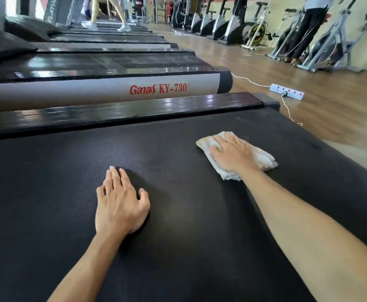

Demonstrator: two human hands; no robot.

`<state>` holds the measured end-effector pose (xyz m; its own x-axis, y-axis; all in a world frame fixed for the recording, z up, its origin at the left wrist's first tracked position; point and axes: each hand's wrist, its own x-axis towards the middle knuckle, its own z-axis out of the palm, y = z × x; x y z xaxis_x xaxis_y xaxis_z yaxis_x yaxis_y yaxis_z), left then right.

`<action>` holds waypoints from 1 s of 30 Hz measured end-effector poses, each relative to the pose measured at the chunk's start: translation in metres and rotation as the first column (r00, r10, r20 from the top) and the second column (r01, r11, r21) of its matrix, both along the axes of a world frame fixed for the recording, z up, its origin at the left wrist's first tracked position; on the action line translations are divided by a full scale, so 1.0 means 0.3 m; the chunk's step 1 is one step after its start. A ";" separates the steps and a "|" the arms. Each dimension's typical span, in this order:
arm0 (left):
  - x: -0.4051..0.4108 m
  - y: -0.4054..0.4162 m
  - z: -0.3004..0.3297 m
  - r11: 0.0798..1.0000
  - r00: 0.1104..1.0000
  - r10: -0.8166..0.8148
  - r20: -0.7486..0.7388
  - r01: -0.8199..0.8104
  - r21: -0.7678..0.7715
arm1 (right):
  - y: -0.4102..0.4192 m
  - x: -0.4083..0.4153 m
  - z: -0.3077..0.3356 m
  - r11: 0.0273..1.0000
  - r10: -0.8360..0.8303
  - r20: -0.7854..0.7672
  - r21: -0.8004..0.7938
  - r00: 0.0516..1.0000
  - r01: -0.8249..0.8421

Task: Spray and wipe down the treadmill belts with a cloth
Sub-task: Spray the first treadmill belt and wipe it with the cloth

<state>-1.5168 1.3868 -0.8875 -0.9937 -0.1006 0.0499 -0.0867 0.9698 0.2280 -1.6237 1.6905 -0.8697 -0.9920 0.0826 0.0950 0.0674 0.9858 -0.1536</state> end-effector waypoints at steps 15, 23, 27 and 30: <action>0.000 0.001 -0.007 1.000 1.000 0.007 -0.011 -0.007 -0.009 | 0.143 0.096 -0.002 1.000 0.011 -0.012 0.015 1.000 -0.011; -0.008 -0.007 -0.006 1.000 1.000 0.004 0.005 -0.004 -0.020 | -0.014 0.243 0.001 0.919 0.393 0.020 -0.050 0.919 -0.392; -0.012 -0.008 -0.013 1.000 1.000 0.007 0.005 -0.007 -0.020 | 0.195 0.225 -0.009 0.981 0.189 -0.009 -0.045 0.982 -0.189; -0.012 -0.005 -0.023 0.999 1.000 0.012 -0.008 -0.013 -0.030 | 0.197 0.037 0.010 1.000 0.008 -0.004 0.021 1.000 -0.008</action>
